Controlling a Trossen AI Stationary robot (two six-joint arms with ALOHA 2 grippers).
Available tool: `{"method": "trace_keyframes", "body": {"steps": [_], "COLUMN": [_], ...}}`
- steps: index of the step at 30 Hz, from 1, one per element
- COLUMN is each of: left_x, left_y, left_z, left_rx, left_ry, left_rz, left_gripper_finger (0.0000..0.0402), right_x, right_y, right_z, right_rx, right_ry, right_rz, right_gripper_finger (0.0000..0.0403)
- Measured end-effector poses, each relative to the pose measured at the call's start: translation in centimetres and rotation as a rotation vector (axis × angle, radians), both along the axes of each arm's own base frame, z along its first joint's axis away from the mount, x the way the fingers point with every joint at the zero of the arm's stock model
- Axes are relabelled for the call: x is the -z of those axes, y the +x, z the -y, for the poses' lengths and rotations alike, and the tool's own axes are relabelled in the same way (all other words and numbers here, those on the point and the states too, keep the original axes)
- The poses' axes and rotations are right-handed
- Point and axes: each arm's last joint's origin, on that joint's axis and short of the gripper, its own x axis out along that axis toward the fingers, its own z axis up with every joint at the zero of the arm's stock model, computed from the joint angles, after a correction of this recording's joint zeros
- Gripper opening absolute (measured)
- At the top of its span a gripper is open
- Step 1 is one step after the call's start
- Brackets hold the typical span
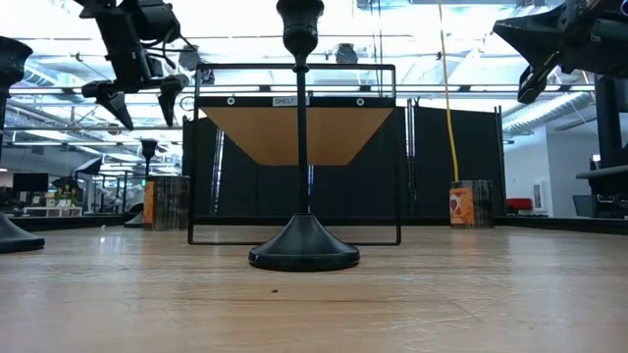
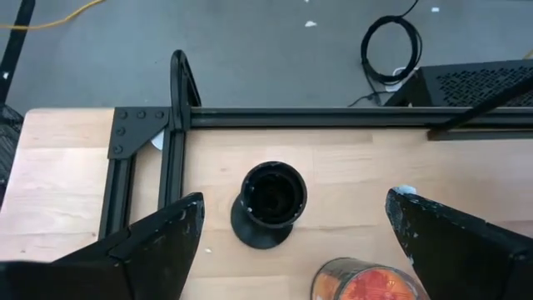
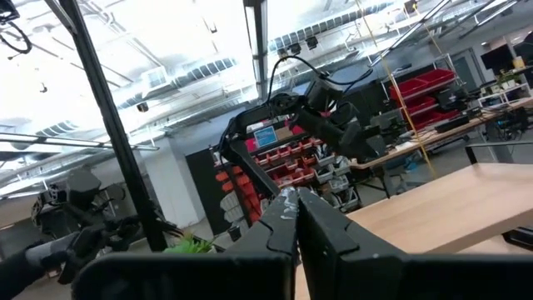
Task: Pick & Place candle stick holders
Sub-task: Put the top left black candle holder on the shelf
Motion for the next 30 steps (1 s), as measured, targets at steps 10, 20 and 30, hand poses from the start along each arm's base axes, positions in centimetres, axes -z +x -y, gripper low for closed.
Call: {"method": "trace_keyframes", "body": {"steps": [10,20,30], "left_x": [2.0,3.4,4.6], "left_y": [1.5,2.2,2.8], "left_z": [-1.4,-2.4,-3.1], "left_rx": [-0.011,-0.022,0.059], "left_ry": [-0.084,-0.123,-0.148], "left_rz": [-0.044,-0.093,-0.199], "left_gripper_finger": [0.0378,0.0379,0.0379], "right_x": [0.1,0.0,0.0], "right_y": [0.0,0.0,0.0], "right_z": [0.0,0.0,0.0], "right_rx": [-0.001,-0.001,-0.001], "right_ry": [-0.001,-0.001,-0.001], "right_rz": [-0.006,-0.005,-0.006], "right_gripper_finger": [0.0,0.0,0.0]}}
